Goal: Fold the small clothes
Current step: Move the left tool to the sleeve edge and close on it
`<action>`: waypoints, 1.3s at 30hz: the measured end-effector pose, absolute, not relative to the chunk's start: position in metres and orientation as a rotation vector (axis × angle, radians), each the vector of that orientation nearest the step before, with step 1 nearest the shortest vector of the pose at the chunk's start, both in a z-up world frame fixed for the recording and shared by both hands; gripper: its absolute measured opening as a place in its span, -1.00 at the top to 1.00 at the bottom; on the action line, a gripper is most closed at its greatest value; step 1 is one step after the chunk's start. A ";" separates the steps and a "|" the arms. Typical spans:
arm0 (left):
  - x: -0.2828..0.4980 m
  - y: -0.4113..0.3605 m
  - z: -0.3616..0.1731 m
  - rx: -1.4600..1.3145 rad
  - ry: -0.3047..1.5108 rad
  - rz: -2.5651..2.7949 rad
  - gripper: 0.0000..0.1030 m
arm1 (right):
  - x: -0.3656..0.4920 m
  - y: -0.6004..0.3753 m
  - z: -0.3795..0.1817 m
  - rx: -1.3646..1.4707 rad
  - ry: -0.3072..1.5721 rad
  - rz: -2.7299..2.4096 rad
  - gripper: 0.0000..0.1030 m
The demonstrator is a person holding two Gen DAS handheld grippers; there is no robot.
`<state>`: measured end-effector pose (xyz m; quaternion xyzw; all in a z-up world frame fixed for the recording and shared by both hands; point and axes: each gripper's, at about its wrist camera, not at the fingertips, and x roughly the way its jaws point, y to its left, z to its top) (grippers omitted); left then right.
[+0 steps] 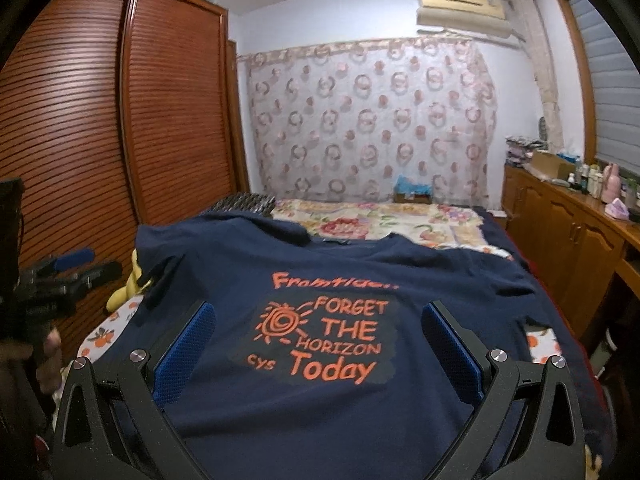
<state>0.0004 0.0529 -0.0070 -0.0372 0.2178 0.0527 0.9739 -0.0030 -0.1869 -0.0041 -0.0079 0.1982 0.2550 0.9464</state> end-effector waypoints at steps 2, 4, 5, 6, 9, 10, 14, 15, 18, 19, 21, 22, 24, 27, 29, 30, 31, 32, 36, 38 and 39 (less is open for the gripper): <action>0.002 0.068 -0.006 -0.071 0.437 0.138 -0.99 | 0.002 -0.186 -0.006 -0.024 0.420 0.535 -0.96; 0.002 0.080 -0.005 -0.072 0.436 0.154 -0.99 | 0.005 -0.184 -0.008 -0.030 0.432 0.553 -0.94; 0.004 0.088 -0.004 -0.075 0.438 0.165 -0.99 | 0.007 -0.183 -0.008 -0.033 0.439 0.563 -0.93; 0.006 0.094 -0.005 -0.076 0.441 0.173 -0.99 | 0.010 -0.182 -0.008 -0.036 0.445 0.571 -0.91; 0.013 0.112 -0.007 -0.074 0.459 0.185 -0.99 | 0.018 -0.179 -0.011 -0.052 0.470 0.590 -0.87; 0.016 0.116 -0.008 -0.070 0.465 0.185 -0.99 | 0.021 -0.179 -0.013 -0.056 0.480 0.596 -0.87; 0.026 0.139 -0.011 -0.069 0.489 0.171 -0.99 | 0.034 -0.174 -0.021 -0.078 0.521 0.611 -0.87; 0.029 0.145 -0.011 -0.072 0.499 0.164 -0.98 | 0.037 -0.173 -0.024 -0.088 0.530 0.611 -0.87; 0.043 0.162 -0.013 -0.081 0.530 0.149 -0.80 | 0.042 -0.165 -0.027 -0.115 0.551 0.618 -0.87; 0.049 0.171 -0.014 -0.093 0.543 0.147 -0.76 | 0.044 -0.164 -0.027 -0.126 0.555 0.616 -0.87; 0.059 0.184 -0.016 -0.115 0.565 0.145 -0.48 | 0.045 -0.161 -0.026 -0.144 0.554 0.619 -0.87; 0.066 0.191 -0.017 -0.122 0.581 0.150 -0.41 | 0.046 -0.162 -0.025 -0.152 0.553 0.620 -0.87; 0.076 0.201 -0.021 -0.128 0.599 0.161 -0.20 | 0.047 -0.158 -0.024 -0.169 0.546 0.613 -0.87; 0.094 0.214 -0.028 -0.118 0.634 0.200 -0.02 | 0.049 -0.157 -0.028 -0.178 0.544 0.604 -0.87; 0.104 0.220 -0.033 -0.103 0.658 0.213 0.09 | 0.051 -0.157 -0.032 -0.167 0.563 0.604 -0.87; 0.109 0.223 -0.035 -0.097 0.671 0.226 0.14 | 0.051 -0.156 -0.032 -0.156 0.567 0.606 -0.87; 0.115 0.226 -0.038 -0.088 0.684 0.239 0.16 | 0.050 -0.156 -0.030 -0.150 0.558 0.605 -0.86; 0.118 0.229 -0.041 -0.082 0.698 0.248 0.20 | 0.047 -0.154 -0.032 -0.146 0.551 0.601 -0.86; 0.129 0.237 -0.051 -0.102 0.746 0.252 0.20 | 0.045 -0.153 -0.033 -0.136 0.544 0.600 -0.86; 0.132 0.239 -0.054 -0.104 0.754 0.243 0.20 | 0.042 -0.152 -0.032 -0.142 0.535 0.600 -0.87; 0.134 0.240 -0.055 -0.106 0.761 0.239 0.25 | 0.042 -0.152 -0.033 -0.144 0.531 0.600 -0.86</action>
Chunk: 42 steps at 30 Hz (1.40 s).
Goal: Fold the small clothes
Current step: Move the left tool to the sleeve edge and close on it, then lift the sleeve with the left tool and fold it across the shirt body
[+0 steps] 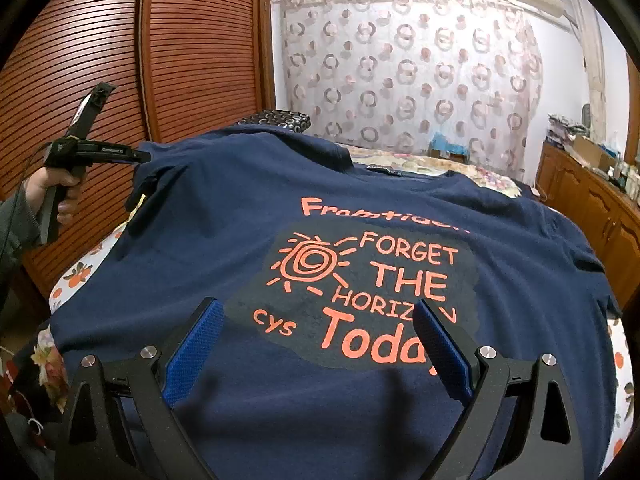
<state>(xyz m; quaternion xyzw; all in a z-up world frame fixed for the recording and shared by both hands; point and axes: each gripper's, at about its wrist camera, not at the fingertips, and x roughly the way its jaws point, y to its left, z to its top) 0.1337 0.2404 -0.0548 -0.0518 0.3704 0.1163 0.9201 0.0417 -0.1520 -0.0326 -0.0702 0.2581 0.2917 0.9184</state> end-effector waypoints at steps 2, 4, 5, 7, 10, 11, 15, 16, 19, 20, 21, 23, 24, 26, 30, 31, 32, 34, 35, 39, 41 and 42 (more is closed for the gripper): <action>0.137 0.244 -0.057 -0.112 0.767 0.233 0.63 | 0.042 -0.152 -0.033 -0.146 0.524 0.601 -0.86; 0.136 0.244 -0.055 -0.118 0.759 0.220 0.83 | 0.040 -0.151 -0.034 -0.143 0.517 0.598 -0.86; 0.135 0.242 -0.053 -0.109 0.753 0.216 0.88 | 0.040 -0.151 -0.034 -0.142 0.515 0.598 -0.86; 0.131 0.236 -0.047 -0.080 0.737 0.220 0.90 | 0.040 -0.151 -0.035 -0.139 0.513 0.600 -0.86; 0.126 0.225 -0.031 -0.054 0.693 0.205 0.91 | 0.040 -0.152 -0.036 -0.133 0.513 0.603 -0.86; 0.124 0.221 -0.024 -0.046 0.677 0.200 0.91 | 0.042 -0.153 -0.035 -0.131 0.514 0.604 -0.86; 0.120 0.198 0.006 -0.001 0.616 0.166 0.91 | 0.045 -0.156 -0.035 -0.126 0.517 0.606 -0.87; 0.121 0.189 0.013 0.007 0.605 0.143 0.91 | 0.045 -0.155 -0.036 -0.126 0.517 0.606 -0.87; 0.124 0.165 0.031 0.032 0.580 0.088 0.91 | 0.045 -0.156 -0.035 -0.125 0.517 0.606 -0.87; 0.126 0.155 0.036 0.037 0.576 0.062 0.91 | 0.045 -0.155 -0.036 -0.124 0.517 0.605 -0.87; 0.127 0.145 0.039 0.042 0.573 0.038 0.91 | 0.046 -0.155 -0.036 -0.122 0.517 0.605 -0.86; 0.133 0.122 0.045 0.062 0.572 -0.011 0.91 | 0.047 -0.156 -0.037 -0.117 0.520 0.604 -0.86; 0.137 0.112 0.046 0.070 0.574 -0.031 0.91 | 0.048 -0.157 -0.037 -0.115 0.522 0.604 -0.86; 0.145 0.093 0.044 0.085 0.590 -0.062 0.91 | 0.048 -0.157 -0.038 -0.111 0.524 0.605 -0.86; 0.162 0.068 0.030 0.096 0.645 -0.112 0.84 | 0.049 -0.157 -0.039 -0.106 0.523 0.607 -0.87; 0.162 0.066 0.027 0.092 0.653 -0.124 0.77 | 0.048 -0.158 -0.039 -0.105 0.523 0.607 -0.86; 0.161 0.064 0.025 0.091 0.653 -0.129 0.56 | 0.049 -0.158 -0.039 -0.102 0.524 0.608 -0.87; 0.153 0.063 0.024 0.086 0.635 -0.147 0.14 | 0.049 -0.159 -0.039 -0.098 0.526 0.610 -0.87; 0.151 0.063 0.025 0.082 0.630 -0.156 -0.06 | 0.050 -0.159 -0.040 -0.096 0.528 0.611 -0.87; 0.134 0.067 0.024 0.068 0.601 -0.150 -0.59 | 0.052 -0.159 -0.040 -0.094 0.532 0.611 -0.87; 0.125 0.071 0.020 0.056 0.602 -0.152 -0.62 | 0.053 -0.160 -0.040 -0.092 0.535 0.611 -0.86; 0.120 0.072 0.017 0.052 0.598 -0.147 -0.62 | 0.053 -0.160 -0.041 -0.091 0.536 0.611 -0.86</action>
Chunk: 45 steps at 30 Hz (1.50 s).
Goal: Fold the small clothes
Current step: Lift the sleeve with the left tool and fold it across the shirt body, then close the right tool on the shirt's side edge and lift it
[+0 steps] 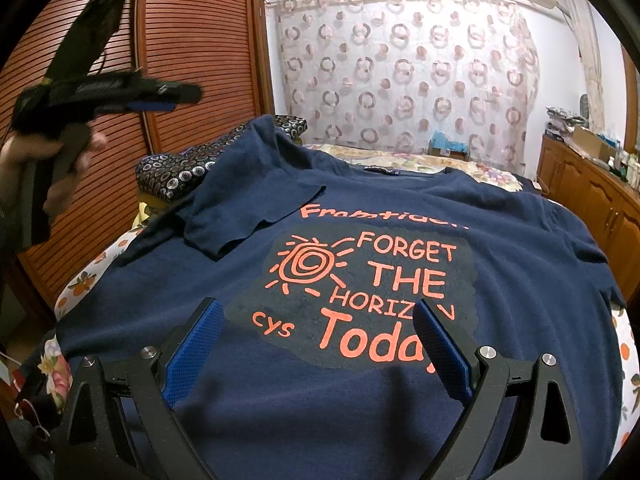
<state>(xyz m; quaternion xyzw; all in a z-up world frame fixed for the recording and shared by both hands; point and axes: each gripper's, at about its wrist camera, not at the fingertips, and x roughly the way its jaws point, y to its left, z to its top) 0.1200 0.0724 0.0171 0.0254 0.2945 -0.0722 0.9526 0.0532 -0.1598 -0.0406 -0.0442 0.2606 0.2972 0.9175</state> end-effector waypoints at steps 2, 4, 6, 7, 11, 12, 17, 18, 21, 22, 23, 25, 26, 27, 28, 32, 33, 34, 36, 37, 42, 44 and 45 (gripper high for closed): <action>0.110 0.074 0.008 0.049 0.592 -0.124 -0.62 | 0.054 -0.160 -0.041 -0.091 0.539 0.614 -0.87; 0.102 0.075 0.000 0.039 0.589 -0.101 -0.62 | 0.055 -0.160 -0.041 -0.089 0.541 0.615 -0.86; 0.096 0.076 -0.007 0.027 0.588 -0.097 -0.62 | 0.055 -0.161 -0.041 -0.086 0.542 0.615 -0.86; 0.093 0.075 -0.012 0.018 0.590 -0.097 -0.62 | 0.056 -0.161 -0.041 -0.084 0.543 0.614 -0.86; 0.084 0.070 -0.024 -0.008 0.587 -0.097 -0.62 | 0.057 -0.162 -0.041 -0.081 0.548 0.609 -0.86; 0.082 0.068 -0.027 -0.015 0.586 -0.096 -0.62 | 0.057 -0.162 -0.042 -0.080 0.550 0.609 -0.86; 0.073 0.055 -0.039 -0.066 0.574 -0.115 -0.62 | 0.059 -0.167 -0.039 -0.080 0.561 0.605 -0.86; 0.073 0.052 -0.042 -0.072 0.573 -0.120 -0.62 | 0.060 -0.170 -0.038 -0.085 0.561 0.598 -0.86; 0.076 0.043 -0.051 -0.074 0.591 -0.130 -0.62 | 0.066 -0.187 -0.030 -0.085 0.547 0.565 -0.86; 0.078 0.039 -0.053 -0.070 0.601 -0.129 -0.62 | 0.069 -0.195 -0.026 -0.085 0.541 0.548 -0.86; 0.080 0.036 -0.056 -0.063 0.610 -0.130 -0.62 | 0.072 -0.203 -0.023 -0.084 0.535 0.530 -0.86; 0.082 0.030 -0.061 -0.054 0.631 -0.142 -0.62 | 0.079 -0.223 -0.017 -0.089 0.528 0.491 -0.86; 0.083 0.029 -0.064 -0.051 0.645 -0.150 -0.62 | 0.083 -0.232 -0.014 -0.095 0.524 0.467 -0.86; 0.084 0.027 -0.067 -0.043 0.662 -0.155 -0.62 | 0.087 -0.242 -0.013 -0.103 0.523 0.440 -0.86; 0.086 0.026 -0.072 -0.030 0.679 -0.151 -0.62 | 0.092 -0.253 -0.012 -0.109 0.526 0.413 -0.86; 0.091 0.024 -0.082 -0.008 0.739 -0.141 -0.62 | 0.115 -0.292 -0.014 -0.122 0.557 0.318 -0.82; 0.093 0.023 -0.084 -0.007 0.752 -0.142 -0.62 | 0.122 -0.303 -0.016 -0.115 0.572 0.300 -0.81; 0.094 0.023 -0.088 -0.004 0.762 -0.142 -0.62 | 0.131 -0.315 -0.019 -0.102 0.593 0.282 -0.80; 0.096 0.020 -0.093 0.014 0.790 -0.137 -0.62 | 0.146 -0.334 -0.026 -0.069 0.649 0.250 -0.76; 0.098 0.019 -0.095 0.027 0.804 -0.132 -0.62 | 0.152 -0.343 -0.029 -0.049 0.669 0.232 -0.75; 0.102 0.015 -0.104 0.049 0.840 -0.136 -0.62 | 0.172 -0.364 -0.035 -0.006 0.732 0.190 -0.71; 0.103 0.014 -0.109 0.052 0.858 -0.140 -0.62 | 0.179 -0.369 -0.039 0.007 0.761 0.183 -0.66; 0.103 0.013 -0.110 0.054 0.868 -0.138 -0.62 | 0.188 -0.367 -0.040 0.011 0.777 0.182 -0.58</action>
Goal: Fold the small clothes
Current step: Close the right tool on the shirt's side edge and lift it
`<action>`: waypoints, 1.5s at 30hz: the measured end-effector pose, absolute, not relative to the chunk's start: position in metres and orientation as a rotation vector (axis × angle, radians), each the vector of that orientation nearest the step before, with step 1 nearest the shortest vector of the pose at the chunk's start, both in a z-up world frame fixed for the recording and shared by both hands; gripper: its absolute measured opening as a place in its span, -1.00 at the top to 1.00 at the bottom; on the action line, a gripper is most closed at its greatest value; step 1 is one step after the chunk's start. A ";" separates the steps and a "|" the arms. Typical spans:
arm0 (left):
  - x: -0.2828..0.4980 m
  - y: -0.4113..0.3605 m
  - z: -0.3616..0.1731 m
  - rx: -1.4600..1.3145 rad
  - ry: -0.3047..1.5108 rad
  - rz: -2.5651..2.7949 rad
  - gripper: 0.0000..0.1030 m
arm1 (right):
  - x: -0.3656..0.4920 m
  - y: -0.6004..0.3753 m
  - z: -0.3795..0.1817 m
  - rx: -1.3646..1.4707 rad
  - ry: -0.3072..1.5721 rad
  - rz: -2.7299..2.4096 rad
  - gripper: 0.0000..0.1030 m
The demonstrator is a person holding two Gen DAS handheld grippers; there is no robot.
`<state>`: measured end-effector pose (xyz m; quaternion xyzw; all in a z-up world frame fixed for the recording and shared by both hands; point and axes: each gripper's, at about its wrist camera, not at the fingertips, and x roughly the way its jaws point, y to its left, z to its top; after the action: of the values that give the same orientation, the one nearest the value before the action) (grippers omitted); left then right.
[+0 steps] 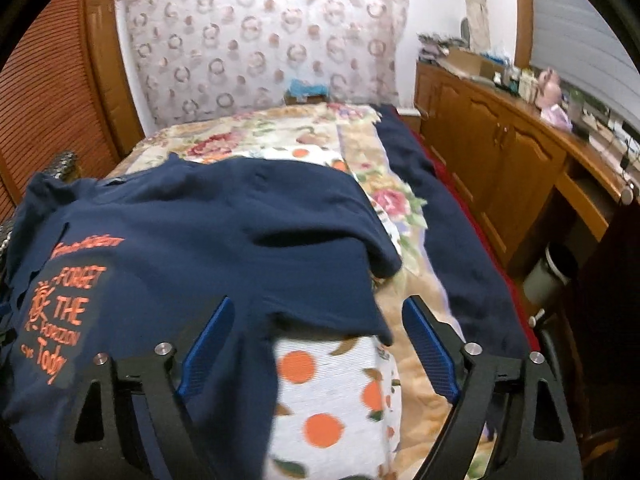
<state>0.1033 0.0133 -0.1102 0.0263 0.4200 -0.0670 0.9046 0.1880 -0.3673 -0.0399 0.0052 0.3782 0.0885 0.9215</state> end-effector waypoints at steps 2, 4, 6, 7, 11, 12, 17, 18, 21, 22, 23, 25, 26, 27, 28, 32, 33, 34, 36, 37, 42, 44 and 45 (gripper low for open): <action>0.104 0.013 -0.111 0.056 0.876 -0.138 -0.62 | 0.201 -0.369 -0.041 0.028 0.811 0.185 -0.46; 0.104 0.014 -0.112 0.055 0.889 -0.136 -0.62 | 0.217 -0.370 -0.039 0.053 0.841 0.189 -0.28; 0.105 0.014 -0.112 0.064 0.892 -0.136 -0.69 | 0.229 -0.375 -0.032 0.079 0.858 0.195 -0.21; 0.106 0.012 -0.112 0.067 0.897 -0.138 -0.72 | 0.232 -0.376 -0.032 0.096 0.863 0.204 -0.15; 0.107 0.011 -0.112 0.071 0.904 -0.140 -0.79 | 0.243 -0.381 -0.036 0.158 0.881 0.255 0.10; 0.107 0.011 -0.113 0.071 0.906 -0.142 -0.82 | 0.244 -0.380 -0.034 0.154 0.880 0.248 0.12; 0.110 0.010 -0.115 0.074 0.923 -0.144 -0.98 | 0.236 -0.381 -0.034 0.052 0.840 0.202 0.93; 0.110 0.010 -0.115 0.074 0.923 -0.145 -0.98 | 0.232 -0.380 -0.034 0.025 0.833 0.184 0.95; 0.111 0.011 -0.115 0.074 0.923 -0.145 -0.99 | 0.225 -0.377 -0.029 -0.003 0.803 0.184 0.95; 0.111 0.011 -0.115 0.074 0.923 -0.145 -0.99 | 0.223 -0.375 -0.026 -0.016 0.787 0.184 0.96; 0.111 0.011 -0.115 0.074 0.923 -0.145 -0.99 | 0.221 -0.373 -0.023 -0.022 0.775 0.189 0.96; 0.111 0.011 -0.115 0.074 0.923 -0.145 -0.99 | 0.215 -0.367 -0.015 -0.038 0.741 0.192 0.96; 0.111 0.011 -0.115 0.074 0.923 -0.146 -0.99 | 0.213 -0.364 -0.012 -0.042 0.724 0.201 0.96; 0.111 0.011 -0.115 0.074 0.923 -0.145 -0.99 | 0.209 -0.361 -0.007 -0.042 0.705 0.211 0.96; 0.111 0.011 -0.115 0.074 0.923 -0.145 -0.99 | 0.205 -0.357 -0.002 -0.042 0.687 0.227 0.96; 0.111 0.011 -0.115 0.074 0.923 -0.145 -0.99 | 0.182 -0.333 0.015 -0.065 0.615 0.320 0.96; 0.111 0.011 -0.115 0.074 0.923 -0.145 -0.99 | 0.176 -0.324 0.017 -0.074 0.604 0.349 0.96; 0.111 0.011 -0.115 0.074 0.923 -0.145 -0.99 | 0.168 -0.314 0.019 -0.080 0.598 0.387 0.96; 0.111 0.011 -0.115 0.074 0.923 -0.145 -0.99 | 0.156 -0.297 0.016 -0.091 0.598 0.453 0.96; 0.111 0.011 -0.115 0.074 0.923 -0.145 -0.99 | 0.149 -0.288 0.012 -0.102 0.601 0.484 0.96; 0.111 0.011 -0.115 0.074 0.923 -0.144 -0.99 | 0.133 -0.277 -0.018 -0.108 0.649 0.529 0.86; 0.111 0.011 -0.115 0.073 0.922 -0.143 -0.99 | 0.130 -0.286 -0.026 -0.103 0.651 0.495 0.47; 0.112 0.011 -0.114 0.072 0.922 -0.140 -0.99 | 0.129 -0.293 -0.029 -0.098 0.649 0.475 0.16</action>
<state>0.1121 0.0114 -0.1144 0.0347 0.4443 -0.0674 0.8927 0.1293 -0.2925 -0.0293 -0.0475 0.3157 0.2309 0.9191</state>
